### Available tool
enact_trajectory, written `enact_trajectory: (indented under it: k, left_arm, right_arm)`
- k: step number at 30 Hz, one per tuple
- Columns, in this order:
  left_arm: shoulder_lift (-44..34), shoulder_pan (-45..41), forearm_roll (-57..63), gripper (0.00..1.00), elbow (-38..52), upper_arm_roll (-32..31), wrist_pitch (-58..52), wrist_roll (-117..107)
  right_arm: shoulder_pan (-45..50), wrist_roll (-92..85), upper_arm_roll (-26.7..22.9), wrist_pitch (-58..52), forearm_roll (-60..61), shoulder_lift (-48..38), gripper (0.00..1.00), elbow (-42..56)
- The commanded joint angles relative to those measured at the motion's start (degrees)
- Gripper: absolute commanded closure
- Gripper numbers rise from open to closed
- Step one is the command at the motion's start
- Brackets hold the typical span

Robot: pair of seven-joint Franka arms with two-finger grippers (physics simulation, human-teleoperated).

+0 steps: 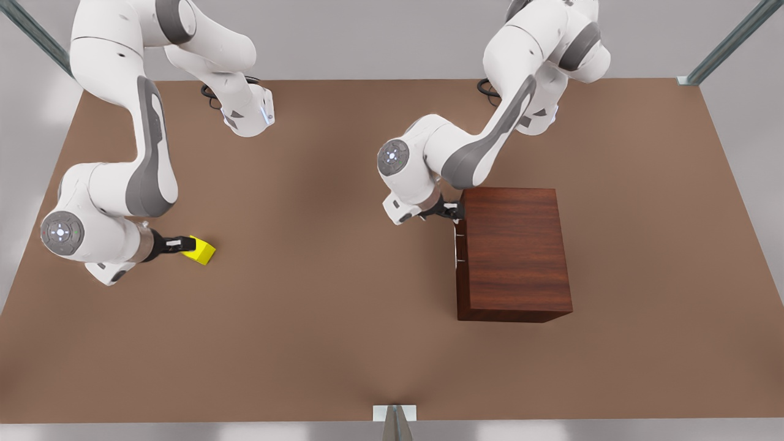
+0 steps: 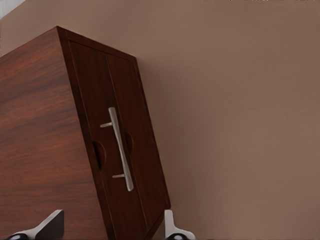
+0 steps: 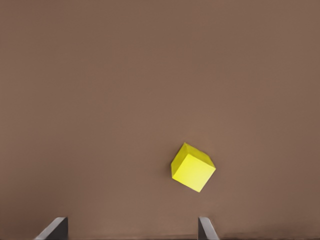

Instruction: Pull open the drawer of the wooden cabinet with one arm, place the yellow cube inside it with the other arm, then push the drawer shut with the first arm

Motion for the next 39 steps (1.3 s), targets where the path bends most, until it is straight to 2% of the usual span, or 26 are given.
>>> enact_trajectory:
  k: [1, 2, 3, 4, 10, 16, 28, 39]
  left_arm:
    - [1.48, 0.02, 1.30, 0.07, 0.01, 0.01, 4.44, -31.24]
    - [1.92, 0.20, 1.21, 0.13, 0.01, 0.01, 4.52, -31.24]
    - [2.27, 0.29, 1.21, 0.16, 0.01, 0.01, 4.52, -31.15]
    - [2.71, 0.29, 1.21, 0.21, 0.01, 0.01, 5.14, -31.15]
    - [4.03, 3.27, 0.16, 0.25, -0.16, 0.18, 7.07, -30.98]
    - [5.43, 3.98, 0.16, 0.26, -0.60, 0.18, 8.57, -29.92]
    - [7.45, 5.03, 0.07, 0.27, -1.31, 0.10, 8.83, -26.41]
    - [8.60, 4.77, -1.33, 0.27, -1.04, -0.25, 9.89, -26.58]
  right_arm:
    - [-1.33, 24.42, 0.12, 13.61, -0.37, -3.79, 0.00, -8.97]
    - [-2.12, 25.30, 0.12, 22.14, -0.19, -7.31, 0.00, -17.85]
    - [-2.82, 25.74, 0.12, 23.29, -0.19, -8.28, 0.00, -20.85]
    - [-3.35, 27.67, 0.12, 23.29, -0.19, -7.40, 0.00, -21.11]
    - [-7.47, 31.54, 0.03, 33.75, -0.19, 0.24, 0.00, -20.32]
    - [-8.36, 33.92, 0.03, 33.75, 4.21, 2.26, 0.00, -20.58]
    - [-12.67, 28.38, -0.14, 37.88, 3.15, 10.44, 0.00, -20.14]
    - [-11.88, 28.82, 0.21, 36.47, 1.57, 5.25, 0.00, -27.88]
